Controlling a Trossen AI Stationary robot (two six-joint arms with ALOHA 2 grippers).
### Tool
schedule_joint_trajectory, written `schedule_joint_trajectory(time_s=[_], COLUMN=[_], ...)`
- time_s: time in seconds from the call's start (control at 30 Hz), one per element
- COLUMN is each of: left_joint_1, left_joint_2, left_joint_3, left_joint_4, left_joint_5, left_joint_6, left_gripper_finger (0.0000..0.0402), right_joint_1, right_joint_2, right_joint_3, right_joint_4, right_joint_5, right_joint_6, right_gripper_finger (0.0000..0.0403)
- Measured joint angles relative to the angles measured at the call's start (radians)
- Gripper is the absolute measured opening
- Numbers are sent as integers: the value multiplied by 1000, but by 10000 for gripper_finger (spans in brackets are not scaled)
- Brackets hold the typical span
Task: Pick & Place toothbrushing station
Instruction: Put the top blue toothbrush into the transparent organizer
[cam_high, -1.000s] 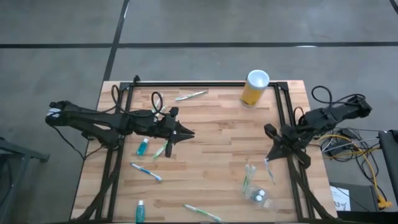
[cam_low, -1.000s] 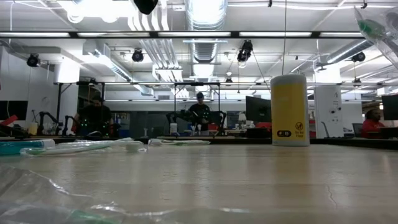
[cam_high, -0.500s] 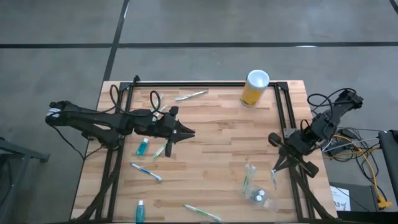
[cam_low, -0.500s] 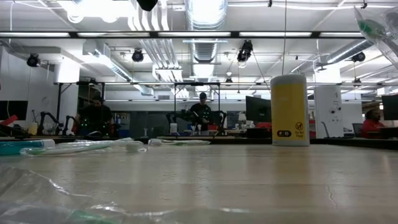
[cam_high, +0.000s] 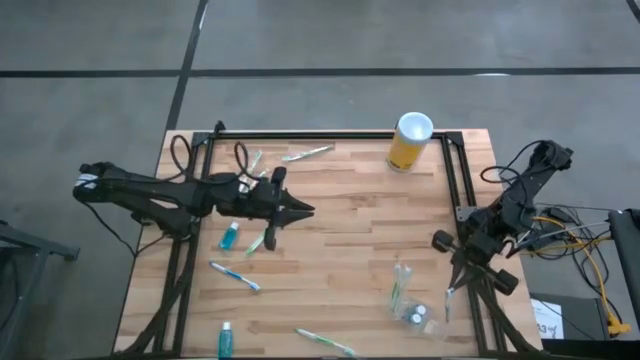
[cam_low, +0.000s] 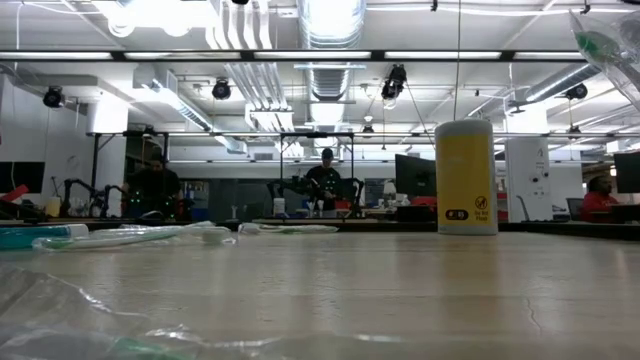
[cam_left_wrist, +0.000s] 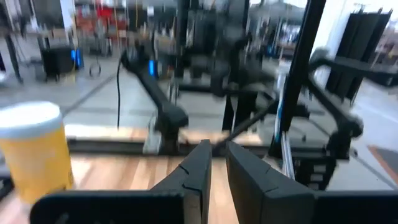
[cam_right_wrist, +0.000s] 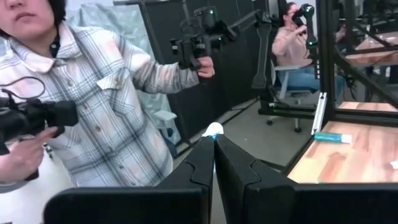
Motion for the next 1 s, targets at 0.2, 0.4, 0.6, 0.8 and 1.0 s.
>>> schedule_joint_trajectory(time_s=[0.2, 0.4, 0.6, 0.8, 1.0], left_joint_1=[0, 0, 0, 0, 0], left_joint_2=[0, 0, 0, 0, 0], left_joint_3=[0, 0, 0, 0, 0], left_joint_4=[148, 222, 255, 263, 264], left_joint_5=[0, 0, 0, 0, 0], left_joint_6=[59, 70, 70, 70, 70], left_gripper_finger=[53, 53, 53, 53, 53], right_joint_1=[0, 0, 0, 0, 0], right_joint_2=[-4, -8, -7, -7, -5], right_joint_3=[-112, -199, -294, -365, -413], right_joint_4=[138, 230, 349, 411, 410], right_joint_5=[0, -1, -1, 24, 42], right_joint_6=[3, 39, 61, 62, 164], right_gripper_finger=[8, 8, 8, 8, 8])
